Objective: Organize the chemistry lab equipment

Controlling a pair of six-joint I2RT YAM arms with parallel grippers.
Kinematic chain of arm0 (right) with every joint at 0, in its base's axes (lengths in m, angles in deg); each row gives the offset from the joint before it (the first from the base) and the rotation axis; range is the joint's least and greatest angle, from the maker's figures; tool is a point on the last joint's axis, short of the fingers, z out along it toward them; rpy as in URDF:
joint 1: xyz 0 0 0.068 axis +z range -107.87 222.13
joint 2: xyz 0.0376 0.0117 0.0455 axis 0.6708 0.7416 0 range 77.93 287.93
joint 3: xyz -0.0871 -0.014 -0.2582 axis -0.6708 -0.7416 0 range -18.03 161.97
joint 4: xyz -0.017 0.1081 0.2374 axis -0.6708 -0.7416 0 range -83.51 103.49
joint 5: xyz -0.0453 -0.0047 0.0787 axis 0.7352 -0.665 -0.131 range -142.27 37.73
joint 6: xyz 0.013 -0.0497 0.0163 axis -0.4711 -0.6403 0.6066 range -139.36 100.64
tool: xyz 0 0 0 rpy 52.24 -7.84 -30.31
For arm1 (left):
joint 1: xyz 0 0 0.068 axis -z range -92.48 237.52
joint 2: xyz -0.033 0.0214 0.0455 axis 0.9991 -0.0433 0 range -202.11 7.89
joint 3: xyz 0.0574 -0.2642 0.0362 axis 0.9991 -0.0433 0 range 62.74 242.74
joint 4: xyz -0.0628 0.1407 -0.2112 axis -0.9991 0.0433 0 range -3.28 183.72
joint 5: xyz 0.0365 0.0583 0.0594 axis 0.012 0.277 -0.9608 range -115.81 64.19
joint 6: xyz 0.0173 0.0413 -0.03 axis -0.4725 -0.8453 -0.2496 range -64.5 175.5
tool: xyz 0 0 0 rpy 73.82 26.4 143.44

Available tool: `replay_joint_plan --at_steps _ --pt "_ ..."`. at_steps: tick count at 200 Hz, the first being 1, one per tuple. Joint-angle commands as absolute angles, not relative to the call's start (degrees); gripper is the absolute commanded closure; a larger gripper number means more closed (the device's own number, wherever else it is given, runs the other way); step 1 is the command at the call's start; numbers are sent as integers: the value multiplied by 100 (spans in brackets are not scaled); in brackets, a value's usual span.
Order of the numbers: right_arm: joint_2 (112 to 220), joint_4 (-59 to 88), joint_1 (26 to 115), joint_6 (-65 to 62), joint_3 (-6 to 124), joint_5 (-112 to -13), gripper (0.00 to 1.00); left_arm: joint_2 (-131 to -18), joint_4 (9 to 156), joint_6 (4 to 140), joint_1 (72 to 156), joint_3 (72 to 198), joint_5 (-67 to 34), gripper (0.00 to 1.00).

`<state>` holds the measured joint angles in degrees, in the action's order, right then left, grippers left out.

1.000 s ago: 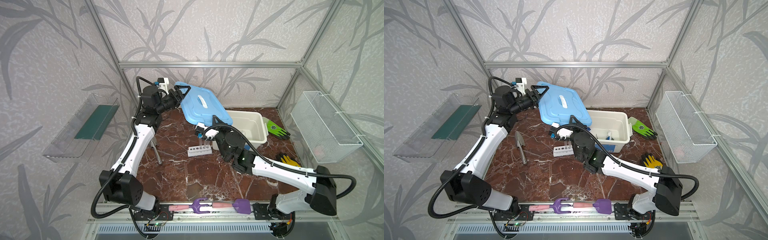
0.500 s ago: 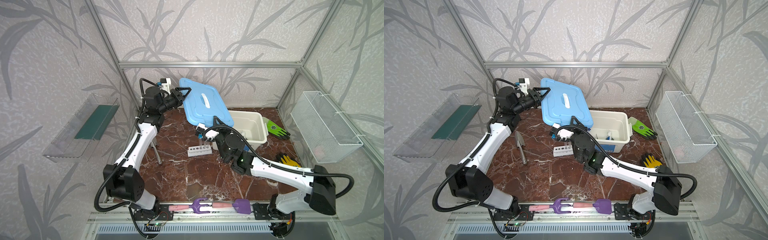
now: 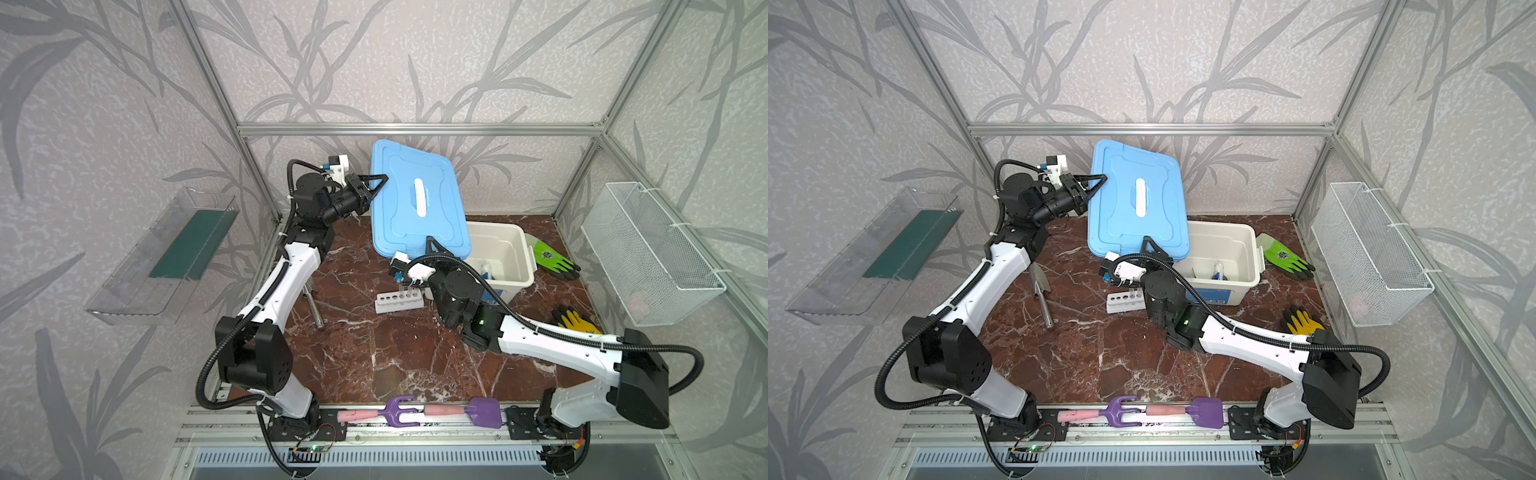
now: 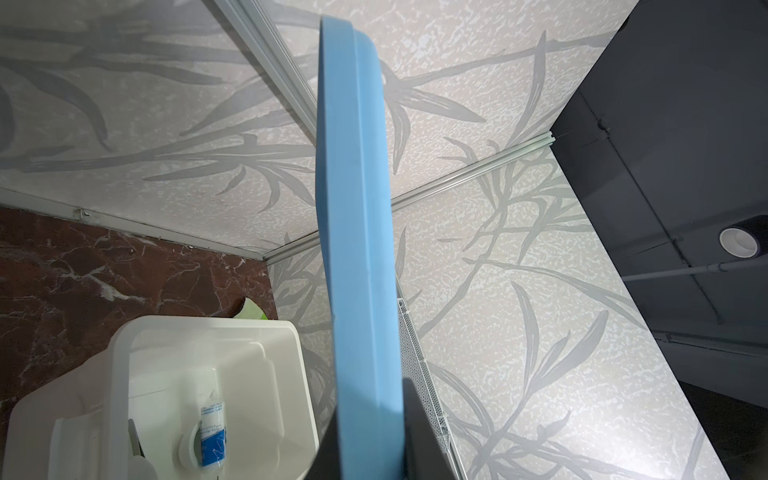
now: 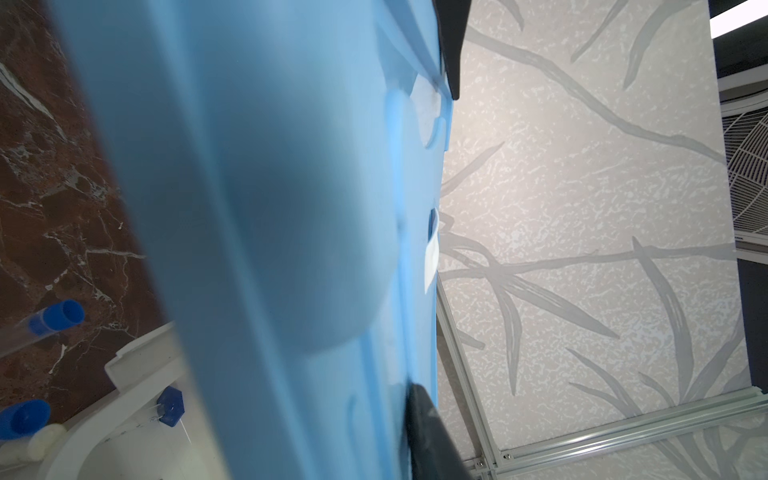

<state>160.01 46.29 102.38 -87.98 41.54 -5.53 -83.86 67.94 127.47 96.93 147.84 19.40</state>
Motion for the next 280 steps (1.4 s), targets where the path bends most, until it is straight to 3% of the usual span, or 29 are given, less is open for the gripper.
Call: replay_joint_plan --at_steps 1,37,99,136,155,168,198,250,280 --pt "15888 5139 10293 -8546 4252 -646 71 -8373 6060 12375 9715 14790 2121 100" --pt "15866 5078 10278 -8478 4226 -580 59 -8396 5870 12459 9703 14776 2149 100" --pt "15236 3907 10261 -7298 3733 -460 11 -8564 5452 12695 9645 14773 2193 100" --pt "14274 1944 10128 -5673 3460 -813 2 -8751 5024 13030 9614 14820 2229 100" --pt "13792 254 9371 -4249 3785 -1918 2 -8826 4952 13118 9614 14929 2391 100" --pt "13562 -560 8596 -3385 4071 -3247 2 -8842 5006 13109 9618 14975 2532 100" --pt "13667 -1143 6705 -1972 4719 -6113 1 -8797 5119 13160 9630 15022 2965 100" --pt "14518 620 5451 -6 5041 -8667 1 -8430 5562 12932 9648 14815 3409 100" --pt "15156 1589 5227 762 5081 -9479 1 -8235 5741 12835 9658 14800 3520 100"
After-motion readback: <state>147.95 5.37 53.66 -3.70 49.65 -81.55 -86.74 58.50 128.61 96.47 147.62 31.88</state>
